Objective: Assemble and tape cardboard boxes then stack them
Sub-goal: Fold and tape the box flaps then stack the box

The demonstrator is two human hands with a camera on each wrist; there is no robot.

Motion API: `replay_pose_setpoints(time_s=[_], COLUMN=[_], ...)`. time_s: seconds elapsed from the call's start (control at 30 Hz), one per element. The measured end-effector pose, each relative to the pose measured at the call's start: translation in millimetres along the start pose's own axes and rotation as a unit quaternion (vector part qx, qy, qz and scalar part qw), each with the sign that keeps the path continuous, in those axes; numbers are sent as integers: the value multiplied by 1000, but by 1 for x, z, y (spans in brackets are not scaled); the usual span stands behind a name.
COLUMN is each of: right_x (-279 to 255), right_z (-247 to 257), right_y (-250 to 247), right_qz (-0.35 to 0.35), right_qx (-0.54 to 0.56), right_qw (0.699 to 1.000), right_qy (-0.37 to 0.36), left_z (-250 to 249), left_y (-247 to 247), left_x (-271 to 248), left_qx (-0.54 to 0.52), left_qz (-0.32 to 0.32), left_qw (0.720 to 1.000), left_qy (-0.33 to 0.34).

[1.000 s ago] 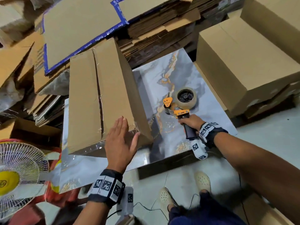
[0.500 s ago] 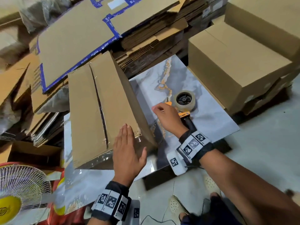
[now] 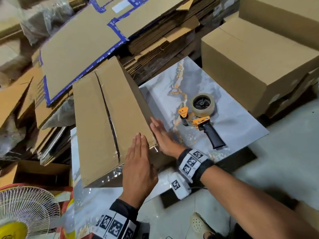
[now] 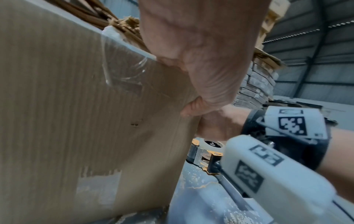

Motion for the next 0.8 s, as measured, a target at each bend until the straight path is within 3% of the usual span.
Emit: replay_pose_setpoints(time_s=[0.17, 0.23, 0.33, 0.43, 0.47, 0.57, 0.67, 0.8], right_x=[-10, -14, -10, -9, -10, -18, -26, -25], right_z=[33, 37, 16, -6, -5, 32, 64, 57], right_y=[-14, -4, 0, -7, -13, -30, -26, -3], right_qz=[-28, -33, -25, 23, 20, -21, -51, -51], right_qx=[175, 181, 105, -83, -98, 28, 189, 205], right_qw=[984, 982, 994, 994, 993, 999, 981, 977], right_qy=[-22, -29, 1, 68, 68, 12, -8, -15], left_z=[-2, 1, 3, 6, 10, 35, 74, 84], left_y=[1, 4, 1, -14, -22, -44, -40, -14], left_x=[1, 1, -1, 1, 2, 10, 20, 24], left_qx=[-16, -23, -57, -172, -207, -262, -243, -130], left_qz=[19, 36, 80, 118, 114, 60, 36, 57], left_qw=[1000, 999, 994, 977, 971, 963, 968, 989], left_qy=[20, 21, 38, 32, 23, -7, -44, -34])
Point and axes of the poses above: each hand's wrist, its own x-axis towards the middle knuckle, its own y-axis out of the palm, z = x × y, the point moved 10 cm from there along x, towards the middle knuckle, and after that the axes turned 9 degrees about -x, right-handed, at the moved point
